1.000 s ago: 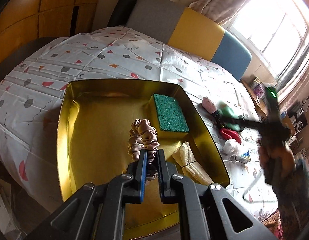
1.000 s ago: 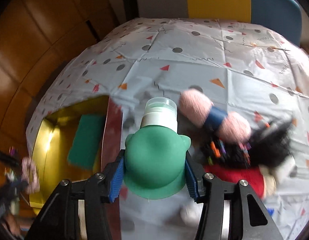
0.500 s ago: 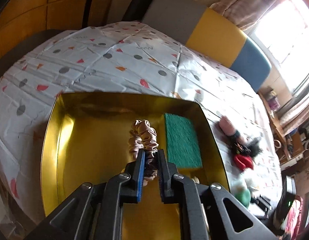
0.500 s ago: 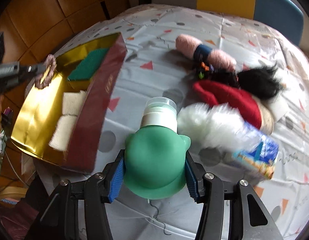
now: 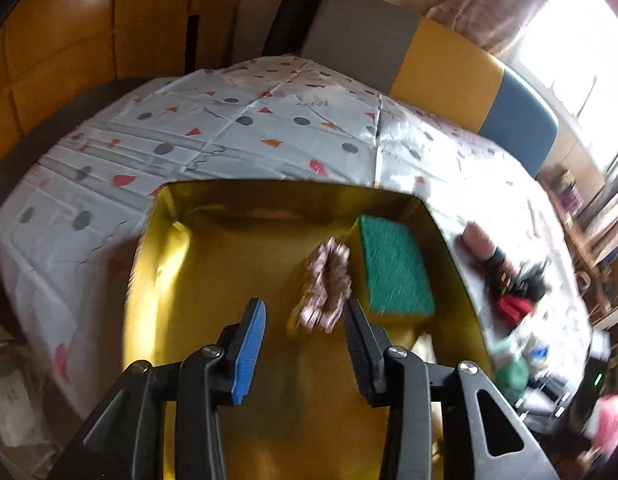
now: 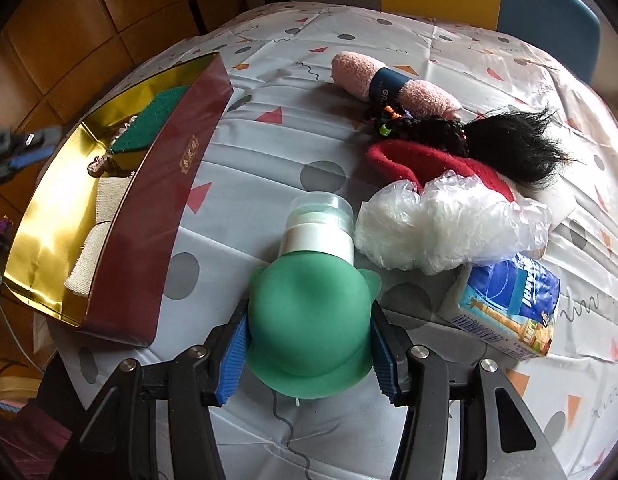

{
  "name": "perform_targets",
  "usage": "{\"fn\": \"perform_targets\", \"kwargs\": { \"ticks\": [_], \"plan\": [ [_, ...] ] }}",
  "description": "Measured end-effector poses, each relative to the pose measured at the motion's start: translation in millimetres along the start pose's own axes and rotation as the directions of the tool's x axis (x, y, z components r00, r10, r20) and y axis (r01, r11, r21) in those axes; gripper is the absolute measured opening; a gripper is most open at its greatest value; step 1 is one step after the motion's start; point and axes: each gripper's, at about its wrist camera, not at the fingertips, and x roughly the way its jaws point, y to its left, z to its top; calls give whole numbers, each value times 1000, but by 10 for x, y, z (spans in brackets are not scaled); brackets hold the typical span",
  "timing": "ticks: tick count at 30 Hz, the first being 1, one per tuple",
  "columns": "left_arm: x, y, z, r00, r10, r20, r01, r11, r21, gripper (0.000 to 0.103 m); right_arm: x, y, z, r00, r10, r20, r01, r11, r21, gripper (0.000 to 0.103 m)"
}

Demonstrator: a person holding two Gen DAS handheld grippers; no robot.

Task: Organize soft objects
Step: 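Lift the green hat-shaped bottle toward the tray with the right gripper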

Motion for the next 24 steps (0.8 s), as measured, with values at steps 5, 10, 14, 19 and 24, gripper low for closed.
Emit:
{"fn": "perform_targets", "kwargs": {
  "ticks": [5,10,14,19,24],
  "plan": [
    [-209,-3,-247,999,39,23,-39,999,18,40,-3,5,-6,1000,-7,3,8,1000,-4,55],
    [-348,-15,-394,997,64,52,-67,997,44,40,0,4,-7,1000,-15,6,15,1000,-8,56],
    [-368,22,-474,995,89,48,-91,995,39,40,13,13,-1,1000,-22,8,22,1000,-14,56],
    [-349,76,-539,992,117,42,-118,993,27,40,16,31,-1,999,-34,15,34,999,-27,56],
    [-362,112,-578,992,123,40,-124,992,17,40,12,30,-3,999,-42,20,42,999,-28,56]
  ]
}}
